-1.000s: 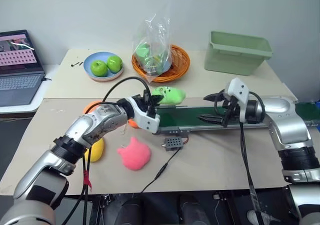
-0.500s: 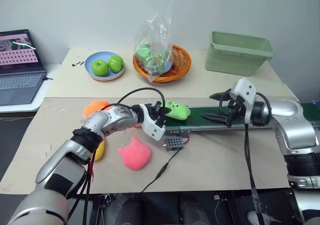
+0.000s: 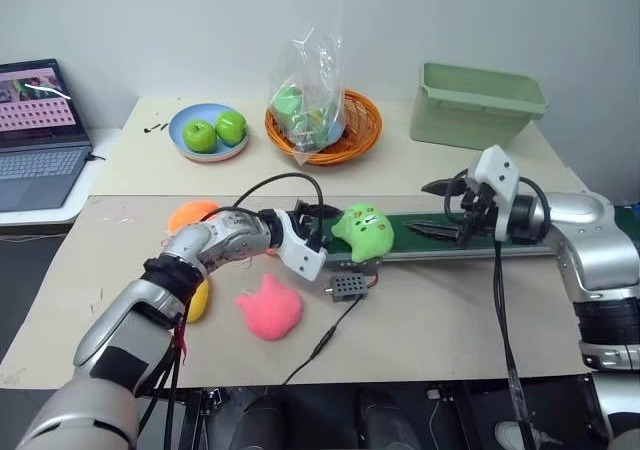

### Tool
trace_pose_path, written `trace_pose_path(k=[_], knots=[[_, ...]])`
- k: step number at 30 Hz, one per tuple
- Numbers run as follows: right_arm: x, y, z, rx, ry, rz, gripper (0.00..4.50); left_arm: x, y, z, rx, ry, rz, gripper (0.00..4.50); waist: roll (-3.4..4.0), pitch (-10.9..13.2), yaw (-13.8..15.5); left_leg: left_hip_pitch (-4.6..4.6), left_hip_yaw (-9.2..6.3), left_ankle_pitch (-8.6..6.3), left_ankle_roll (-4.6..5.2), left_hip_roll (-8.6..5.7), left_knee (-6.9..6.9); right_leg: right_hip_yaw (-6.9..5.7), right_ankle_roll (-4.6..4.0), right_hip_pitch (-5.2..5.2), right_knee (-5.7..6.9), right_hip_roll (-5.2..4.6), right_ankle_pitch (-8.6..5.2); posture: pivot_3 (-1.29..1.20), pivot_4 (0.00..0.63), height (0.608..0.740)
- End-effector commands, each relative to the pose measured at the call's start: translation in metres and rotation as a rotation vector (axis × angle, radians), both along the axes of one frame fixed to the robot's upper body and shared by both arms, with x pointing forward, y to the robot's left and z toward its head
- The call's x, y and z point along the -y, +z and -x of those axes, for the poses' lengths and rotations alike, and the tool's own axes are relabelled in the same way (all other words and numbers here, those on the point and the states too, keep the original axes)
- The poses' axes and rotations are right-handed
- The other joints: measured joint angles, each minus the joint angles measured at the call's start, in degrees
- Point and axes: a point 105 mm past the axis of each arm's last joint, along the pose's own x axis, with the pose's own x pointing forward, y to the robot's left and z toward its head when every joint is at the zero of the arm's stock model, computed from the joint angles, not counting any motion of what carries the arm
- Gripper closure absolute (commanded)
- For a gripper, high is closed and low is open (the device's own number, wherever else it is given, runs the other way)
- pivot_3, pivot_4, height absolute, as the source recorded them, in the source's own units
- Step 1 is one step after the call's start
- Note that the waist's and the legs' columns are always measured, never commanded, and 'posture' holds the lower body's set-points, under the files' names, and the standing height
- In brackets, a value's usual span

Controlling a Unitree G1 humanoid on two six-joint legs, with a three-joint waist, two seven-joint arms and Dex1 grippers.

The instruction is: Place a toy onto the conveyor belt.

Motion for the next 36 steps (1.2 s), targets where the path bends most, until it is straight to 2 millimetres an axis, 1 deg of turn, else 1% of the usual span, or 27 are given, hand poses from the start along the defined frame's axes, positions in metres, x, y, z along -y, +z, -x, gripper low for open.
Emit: trace_pose_path(k=[1, 3, 6, 8, 11, 14, 17, 20, 22, 25, 29, 36], knots=[[0.002, 0.015, 0.0, 0.056, 0.013, 0.018, 0.0, 0.004, 0.044, 0.005, -0.146, 0.027, 0.256, 0.06, 0.0, 0.0, 0.0, -0.02, 0.0, 0.0, 0.0, 0.01, 0.01, 0.0, 0.0, -0.01, 0.02, 0.0, 0.0, 0.0, 0.15, 0.74], [0.002, 0.015, 0.0, 0.056, 0.02, 0.024, 0.0, -0.006, 0.058, 0.006, -0.281, 0.072, 0.365, 0.06, 0.01, 0.0, 0.0, -0.06, 0.0, 0.0, 0.0, 0.01, 0.04, 0.0, 0.01, -0.03, 0.04, 0.0, 0.01, 0.0, 0.15, 0.74], [0.002, 0.018, 0.0, 0.059, 0.032, 0.032, 0.0, -0.022, 0.057, 0.01, -0.507, 0.157, 0.439, 0.06, 0.02, 0.0, -0.3, -0.08, -0.04, 0.0, 0.01, 0.03, 0.13, 0.0, 0.02, -0.05, 0.11, 0.03, 0.01, 0.0, 0.15, 0.74], [0.002, 0.02, 0.0, 0.064, 0.042, 0.041, 0.0, -0.034, 0.056, 0.019, -0.645, 0.181, 0.51, 0.06, 0.05, 0.0, -0.5, 0.0, -0.04, -0.01, 0.02, 0.04, 0.13, 0.01, 0.02, -0.01, 0.1, 0.05, 0.01, 0.0, 0.15, 0.74], [0.002, 0.024, -0.001, 0.073, 0.054, 0.049, 0.0, -0.045, 0.054, 0.033, -0.739, 0.191, 0.531, 0.06, 0.07, 0.0, -0.8, 0.03, -0.04, -0.01, 0.02, 0.07, 0.12, 0.04, 0.03, -0.01, 0.08, 0.07, 0.01, 0.0, 0.15, 0.74], [-0.004, 0.038, 0.002, 0.092, 0.1, 0.005, 0.0, -0.067, 0.056, 0.046, -0.836, 0.227, 0.596, 0.06, 0.08, 0.0, -0.6, 0.03, -0.04, -0.01, 0.02, 0.06, 0.13, 0.04, 0.03, -0.01, -0.03, 0.06, 0.01, 0.0, 0.15, 0.74], [-0.012, 0.049, 0.006, 0.087, 0.144, -0.068, 0.0, -0.081, 0.061, 0.051, -0.869, 0.267, 0.638, 0.06, 0.09, 0.0, -0.5, 0.04, -0.05, -0.01, 0.02, 0.09, 0.12, 0.04, 0.02, -0.02, -0.04, 0.07, 0.01, 0.0, 0.15, 0.74], [-0.019, 0.051, 0.011, 0.078, 0.184, -0.126, 0.0, -0.091, 0.073, 0.055, -0.879, 0.287, 0.722, 0.06, 0.09, 0.0, -0.2, 0.07, -0.07, -0.01, 0.02, 0.09, 0.13, 0.02, 0.02, 0.03, -0.08, 0.07, 0.01, 0.0, 0.15, 0.74], [-0.023, 0.05, 0.012, 0.077, 0.199, -0.152, 0.0, -0.093, 0.076, 0.061, -0.887, 0.29, 0.755, 0.06, 0.09, 0.0, -0.1, 0.07, -0.07, -0.01, 0.02, 0.07, 0.13, 0.01, 0.02, 0.05, -0.07, 0.04, 0.01, 0.0, 0.15, 0.74], [-0.028, 0.051, 0.011, 0.072, 0.212, -0.183, 0.0, -0.095, 0.082, 0.064, -0.871, 0.302, 0.821, 0.06, 0.09, 0.0, 0.0, 0.05, -0.08, -0.01, 0.02, 0.07, 0.13, 0.01, 0.02, 0.05, -0.02, 0.04, 0.01, 0.0, 0.15, 0.74], [-0.032, 0.051, 0.01, 0.072, 0.22, -0.195, 0.0, -0.094, 0.084, 0.064, -0.866, 0.316, 0.862, 0.06, 0.09, 0.0, 0.0, 0.05, -0.07, -0.01, 0.02, 0.05, 0.13, 0.01, 0.02, 0.03, -0.07, 0.03, 0.01, 0.0, 0.15, 0.74], [-0.033, 0.051, 0.008, 0.072, 0.216, -0.193, 0.0, -0.091, 0.084, 0.065, -0.868, 0.321, 0.863, 0.06, 0.09, 0.0, -0.1, 0.07, -0.05, -0.01, 0.02, 0.05, 0.13, 0.02, 0.01, 0.04, -0.07, 0.04, 0.01, 0.0, 0.15, 0.74]])
